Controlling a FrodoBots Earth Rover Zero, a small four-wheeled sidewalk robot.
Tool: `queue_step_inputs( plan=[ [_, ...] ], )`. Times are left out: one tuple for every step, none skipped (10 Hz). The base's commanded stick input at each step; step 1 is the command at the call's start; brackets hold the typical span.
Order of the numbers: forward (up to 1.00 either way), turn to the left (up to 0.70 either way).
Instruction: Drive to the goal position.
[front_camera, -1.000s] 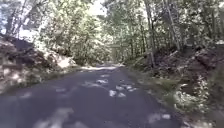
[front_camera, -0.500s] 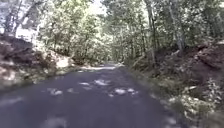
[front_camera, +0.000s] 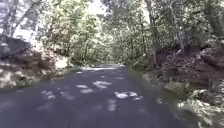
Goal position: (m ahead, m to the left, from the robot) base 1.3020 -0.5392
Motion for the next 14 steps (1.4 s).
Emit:
queue_step_inputs(
  plan=[
    [0.45,0.00],
    [0.45,0.00],
    [0.45,0.00],
    [0.45,0.00],
    [0.45,0.00],
    [0.45,0.00],
    [0.45,0.00],
    [0.45,0.00],
    [0.45,0.00],
    [0.45,0.00],
    [0.45,0.00],
    [0.45,0.00],
    [0.45,0.00],
    [0.45,0.00]
  ],
)
